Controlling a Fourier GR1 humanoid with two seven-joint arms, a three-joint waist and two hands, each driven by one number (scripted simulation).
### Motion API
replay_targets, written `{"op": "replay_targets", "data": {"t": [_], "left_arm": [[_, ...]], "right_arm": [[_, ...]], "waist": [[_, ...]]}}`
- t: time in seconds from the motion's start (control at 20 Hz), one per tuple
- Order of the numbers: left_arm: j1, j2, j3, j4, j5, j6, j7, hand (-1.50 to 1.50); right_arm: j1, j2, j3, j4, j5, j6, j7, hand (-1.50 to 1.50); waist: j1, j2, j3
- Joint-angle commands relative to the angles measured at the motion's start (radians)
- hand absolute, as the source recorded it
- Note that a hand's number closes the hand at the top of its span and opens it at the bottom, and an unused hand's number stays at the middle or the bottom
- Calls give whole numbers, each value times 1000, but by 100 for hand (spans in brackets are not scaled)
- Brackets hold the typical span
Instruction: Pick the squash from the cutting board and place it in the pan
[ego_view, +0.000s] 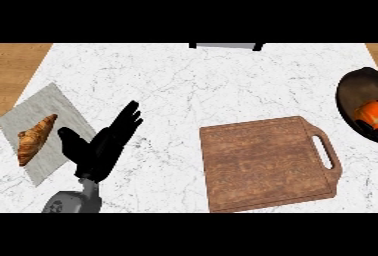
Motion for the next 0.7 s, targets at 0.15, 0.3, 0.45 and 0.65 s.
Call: {"op": "replay_targets", "data": {"t": [0.15, 0.3, 0.45, 0.65], "left_arm": [[-4, -22, -27, -4, 0, -12, 4, 0], [-48, -32, -25, 48, -22, -5, -20, 0], [-40, -25, -26, 34, -16, -10, -6, 0], [-51, -42, -48, 50, -41, -1, -16, 0]], "right_arm": [[-111, -22, -32, 129, 16, -40, -41, 150], [-126, -38, 30, 187, 97, -91, 97, 150], [-118, -9, 116, 212, 191, -127, 107, -150], [-155, 2, 111, 246, 187, -54, 107, -150]], "waist": [[27, 12, 3], [32, 24, 0], [51, 25, 2], [44, 27, 5]]}}
